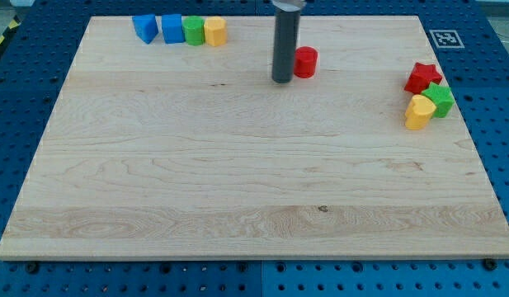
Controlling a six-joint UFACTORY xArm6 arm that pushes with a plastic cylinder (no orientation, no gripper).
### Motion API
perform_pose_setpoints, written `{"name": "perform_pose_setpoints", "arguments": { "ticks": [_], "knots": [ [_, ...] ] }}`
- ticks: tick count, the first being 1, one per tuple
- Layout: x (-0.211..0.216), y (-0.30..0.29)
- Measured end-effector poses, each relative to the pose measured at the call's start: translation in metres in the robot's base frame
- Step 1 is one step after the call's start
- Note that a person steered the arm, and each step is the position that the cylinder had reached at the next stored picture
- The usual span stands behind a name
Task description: Move the red circle into the red star
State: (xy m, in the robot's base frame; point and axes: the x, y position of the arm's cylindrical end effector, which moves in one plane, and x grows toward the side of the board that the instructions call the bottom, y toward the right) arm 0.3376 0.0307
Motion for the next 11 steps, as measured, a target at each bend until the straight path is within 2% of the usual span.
{"name": "perform_pose_setpoints", "arguments": {
  "ticks": [1,3,5,7,8,9,10,11],
  "knots": [
    [-0.03,0.025],
    [0.0,0.132],
    [-0.018,0.142],
    [-0.006,0.123],
    [0.009,0.134],
    [0.012,0.152],
    [0.006,0.144],
    [-0.05,0.117]
  ]
}}
